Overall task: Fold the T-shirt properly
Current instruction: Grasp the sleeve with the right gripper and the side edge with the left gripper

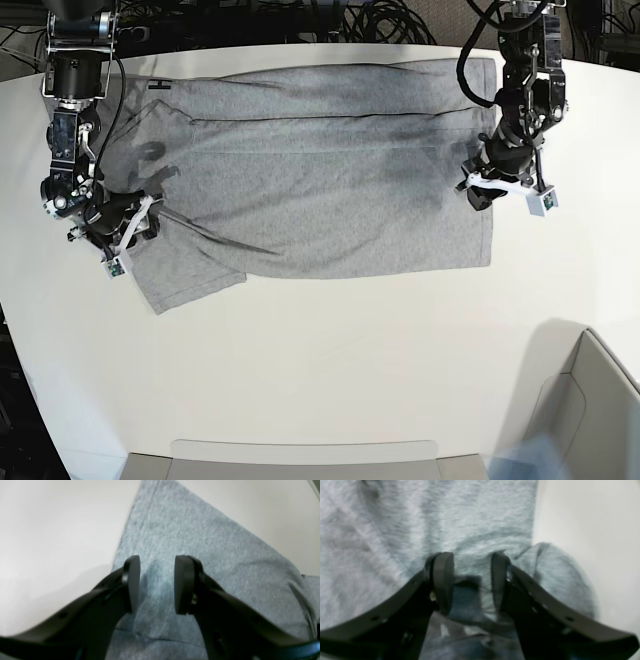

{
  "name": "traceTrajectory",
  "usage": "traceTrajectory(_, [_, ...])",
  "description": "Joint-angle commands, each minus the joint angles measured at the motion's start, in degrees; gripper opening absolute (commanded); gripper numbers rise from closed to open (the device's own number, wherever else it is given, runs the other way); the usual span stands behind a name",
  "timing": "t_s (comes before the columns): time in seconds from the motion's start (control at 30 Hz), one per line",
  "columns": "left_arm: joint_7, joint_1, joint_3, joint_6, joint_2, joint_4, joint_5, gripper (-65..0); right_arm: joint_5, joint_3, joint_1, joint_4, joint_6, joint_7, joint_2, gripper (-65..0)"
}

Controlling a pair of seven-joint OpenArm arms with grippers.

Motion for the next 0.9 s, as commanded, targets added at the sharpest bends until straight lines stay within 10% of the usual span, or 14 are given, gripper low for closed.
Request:
traceTrajectory(0.0, [-0.93,-0.64,-0.10,-0.31,-0.51,0.95,-0.10,-41.4,0.99,1.18,3.51,1.67,0.09,1.88,1.03,-39.6])
traceTrajectory(0.4, [-0.84,-0.64,-0.10,-0.31,0.98,0.95,-0.02,-41.4,0.55,0.04,27.60,-38.95,-0.08,18.76,2.35,-39.6])
traceTrajectory(0.87, [-0.84,-0.73,-0.01,-0.31,2.21,1.04,-0.10,-41.4,0.81,-7.70,24.61,-46.51,-5.80,23.95,0.06,-39.6])
